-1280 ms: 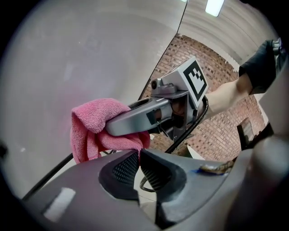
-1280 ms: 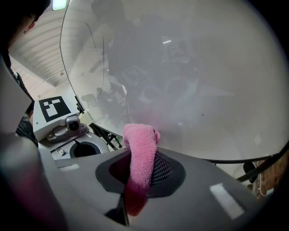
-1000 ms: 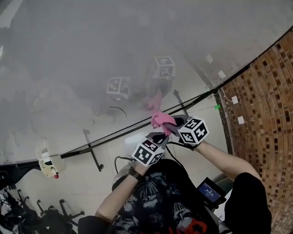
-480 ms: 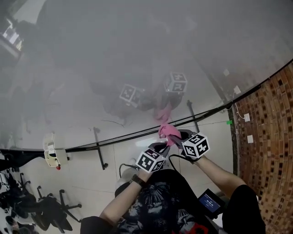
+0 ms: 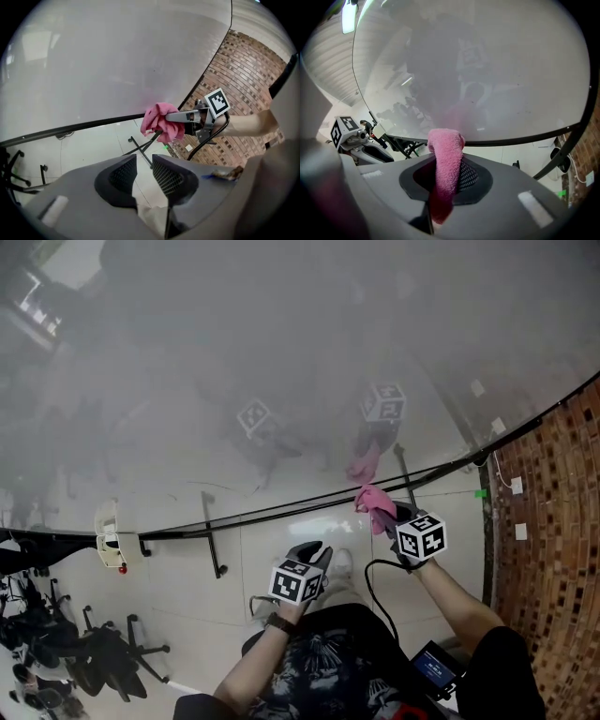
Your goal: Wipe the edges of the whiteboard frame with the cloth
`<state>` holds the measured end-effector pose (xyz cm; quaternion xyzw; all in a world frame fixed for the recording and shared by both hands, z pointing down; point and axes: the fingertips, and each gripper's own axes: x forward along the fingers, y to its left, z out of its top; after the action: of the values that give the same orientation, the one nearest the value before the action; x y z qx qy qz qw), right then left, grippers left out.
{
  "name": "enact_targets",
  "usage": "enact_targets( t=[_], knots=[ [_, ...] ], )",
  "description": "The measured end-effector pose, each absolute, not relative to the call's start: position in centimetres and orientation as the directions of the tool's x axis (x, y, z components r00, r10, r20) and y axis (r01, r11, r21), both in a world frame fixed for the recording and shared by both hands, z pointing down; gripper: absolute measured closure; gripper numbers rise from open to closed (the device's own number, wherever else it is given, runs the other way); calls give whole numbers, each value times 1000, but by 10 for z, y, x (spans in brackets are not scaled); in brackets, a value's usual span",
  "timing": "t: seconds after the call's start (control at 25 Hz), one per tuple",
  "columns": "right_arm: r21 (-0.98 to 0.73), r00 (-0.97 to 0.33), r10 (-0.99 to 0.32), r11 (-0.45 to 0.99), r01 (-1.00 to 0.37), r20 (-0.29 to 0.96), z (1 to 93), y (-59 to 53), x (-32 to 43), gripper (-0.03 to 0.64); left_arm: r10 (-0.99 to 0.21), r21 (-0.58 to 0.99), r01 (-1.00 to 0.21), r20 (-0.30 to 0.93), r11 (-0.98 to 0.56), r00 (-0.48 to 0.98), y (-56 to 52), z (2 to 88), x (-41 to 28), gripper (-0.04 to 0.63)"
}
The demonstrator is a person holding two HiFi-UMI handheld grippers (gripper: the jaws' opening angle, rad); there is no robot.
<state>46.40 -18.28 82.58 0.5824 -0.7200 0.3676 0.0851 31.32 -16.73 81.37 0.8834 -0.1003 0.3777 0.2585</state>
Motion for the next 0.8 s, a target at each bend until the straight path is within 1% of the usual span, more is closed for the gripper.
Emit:
enact_targets(
  t=[0.04,0.12,0.4,0.52,0.8],
  knots=[
    [-426,-295,-779,40,-904,553,828,-181,469,561,6,380,-379,714,-844,701,-166,811,311,505],
    [-411,-260,-789,10,-911,556,831,-178,483,560,0,387,-372,693,-844,720,-161,805,309,592],
    [-312,-105,-815,-96,-945,570,837,-159,536,560,35,389,-323,683,-863,729,-129,809,311,592],
    [-296,-59,-818,-139,-945,572,839,-147,549,560,40,395,-310,670,-865,741,-117,807,305,592],
    [-274,45,-825,-238,-932,564,843,-128,574,560,95,420,-262,660,-869,745,-96,816,304,594]
  ],
)
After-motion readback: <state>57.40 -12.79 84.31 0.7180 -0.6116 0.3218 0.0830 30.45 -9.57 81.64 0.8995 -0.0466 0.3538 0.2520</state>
